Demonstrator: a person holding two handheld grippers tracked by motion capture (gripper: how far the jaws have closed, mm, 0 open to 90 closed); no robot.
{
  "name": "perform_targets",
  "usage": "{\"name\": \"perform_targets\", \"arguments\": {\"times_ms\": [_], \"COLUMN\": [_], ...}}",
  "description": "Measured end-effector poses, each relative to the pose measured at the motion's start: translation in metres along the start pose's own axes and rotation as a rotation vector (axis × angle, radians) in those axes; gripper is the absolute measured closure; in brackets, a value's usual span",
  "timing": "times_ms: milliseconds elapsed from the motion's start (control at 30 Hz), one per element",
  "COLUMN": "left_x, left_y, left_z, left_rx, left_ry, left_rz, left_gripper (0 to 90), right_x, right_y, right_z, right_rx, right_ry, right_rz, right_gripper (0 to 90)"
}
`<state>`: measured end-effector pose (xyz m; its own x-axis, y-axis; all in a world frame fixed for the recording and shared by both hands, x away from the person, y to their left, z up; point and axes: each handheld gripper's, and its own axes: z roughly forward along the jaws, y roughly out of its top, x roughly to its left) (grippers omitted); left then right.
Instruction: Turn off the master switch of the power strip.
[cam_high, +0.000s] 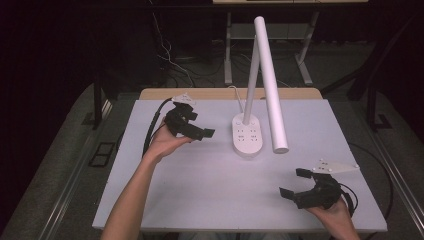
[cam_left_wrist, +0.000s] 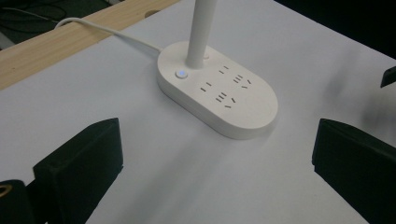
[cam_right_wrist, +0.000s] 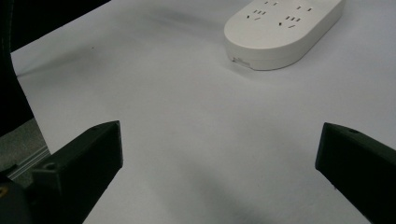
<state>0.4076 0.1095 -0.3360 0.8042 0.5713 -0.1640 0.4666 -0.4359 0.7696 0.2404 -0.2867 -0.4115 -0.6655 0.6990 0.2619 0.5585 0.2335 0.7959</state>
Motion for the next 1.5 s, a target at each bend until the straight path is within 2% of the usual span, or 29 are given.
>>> {"name": "perform_targets", "arguments": {"times_ms": [367, 467, 867, 900, 933, 967, 1000, 1067, 1100, 1233, 1333, 1500], "left_x": [0.008, 0.009, 0.012, 0.011, 0.012, 0.012, 0.013, 0.016, 0.015, 0.019, 0.021, 0.026], "left_y": [0.015, 0.019, 0.034, 0.035, 0.037, 0.037, 0.038, 0.04, 0.04, 0.04, 0.039, 0.039], "left_z": [0.014, 0.019, 0.041, 0.044, 0.045, 0.047, 0.048, 0.048, 0.051, 0.055, 0.059, 0.064], "left_rx": [0.02, 0.014, 0.042, 0.026, 0.036, 0.013, 0.018, 0.034, 0.022, 0.03, 0.017, 0.015], "left_ry": [0.024, 0.023, 0.012, 0.012, 0.013, 0.016, 0.015, 0.013, 0.019, 0.02, 0.02, 0.015], "left_rz": [-0.004, -0.006, 0.002, -0.021, -0.011, -0.034, -0.033, -0.012, -0.028, -0.019, -0.046, -0.052], "left_gripper": [0.8, 0.9, 0.9, 0.8, 0.9, 0.9, 0.8, 0.9, 0.9, 0.9, 1.0, 1.3], "right_x": [0.0, -0.001, -0.001, -0.002, -0.002, -0.002, -0.002, -0.002, -0.003, -0.003, -0.003, -0.003], "right_y": [0.0, 0.0, 0.0, 0.0, 0.0, 0.0, 0.0, 0.0, 0.0, 0.0, 0.0, 0.0], "right_z": [0.0, -0.001, -0.001, -0.001, -0.001, -0.001, -0.001, -0.001, -0.002, -0.001, -0.001, -0.001], "right_rx": [-0.005, -0.007, -0.006, -0.007, -0.007, -0.007, -0.005, -0.005, -0.005, -0.002, -0.001, 0.001], "right_ry": [0.01, 0.009, 0.009, 0.009, 0.009, 0.01, 0.011, 0.01, 0.01, 0.009, 0.009, 0.009], "right_rz": [-0.001, -0.007, -0.005, -0.005, -0.005, -0.005, -0.004, -0.003, -0.001, -0.003, -0.004, -0.009], "right_gripper": [0.2, 0.2, 0.2, 0.2, 0.2, 0.2, 0.2, 0.2, 0.2, 0.2, 0.2, 0.2]}}
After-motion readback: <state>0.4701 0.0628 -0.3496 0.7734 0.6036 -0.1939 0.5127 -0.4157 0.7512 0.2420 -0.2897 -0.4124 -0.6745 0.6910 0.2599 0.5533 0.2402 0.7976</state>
